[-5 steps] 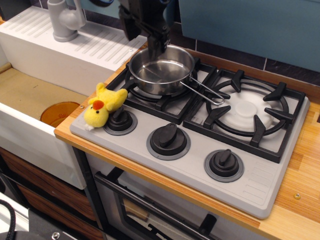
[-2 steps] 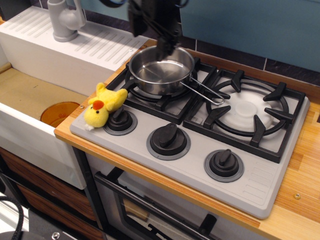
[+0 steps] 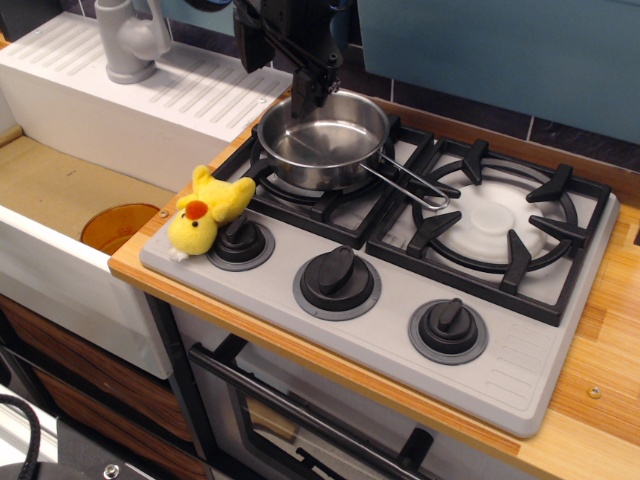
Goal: Put pan on stove and put stuffedduck in pan
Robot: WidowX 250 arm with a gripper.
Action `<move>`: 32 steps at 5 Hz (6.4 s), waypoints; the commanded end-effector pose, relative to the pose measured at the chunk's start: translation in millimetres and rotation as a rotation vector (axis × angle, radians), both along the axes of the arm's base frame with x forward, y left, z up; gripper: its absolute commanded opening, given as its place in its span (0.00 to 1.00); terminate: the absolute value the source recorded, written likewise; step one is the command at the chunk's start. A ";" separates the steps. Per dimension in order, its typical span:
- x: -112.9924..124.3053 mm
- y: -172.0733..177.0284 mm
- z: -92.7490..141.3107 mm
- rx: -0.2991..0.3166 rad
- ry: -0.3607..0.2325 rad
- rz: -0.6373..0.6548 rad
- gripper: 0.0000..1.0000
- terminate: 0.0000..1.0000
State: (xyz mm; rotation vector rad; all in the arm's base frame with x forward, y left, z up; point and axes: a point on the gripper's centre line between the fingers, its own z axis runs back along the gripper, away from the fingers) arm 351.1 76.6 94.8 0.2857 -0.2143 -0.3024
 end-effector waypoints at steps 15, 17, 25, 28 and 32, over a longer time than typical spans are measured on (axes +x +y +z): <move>-91.1 31.9 -68.6 -0.123 -0.181 0.110 1.00 0.00; -80.5 33.5 -53.2 -0.140 -0.086 0.098 0.00 0.00; -24.3 -7.7 46.2 0.031 -0.089 0.120 0.00 0.00; -3.2 -11.8 40.4 0.014 -0.125 0.091 1.00 0.00; -3.6 -11.9 37.8 0.010 -0.129 0.080 1.00 0.00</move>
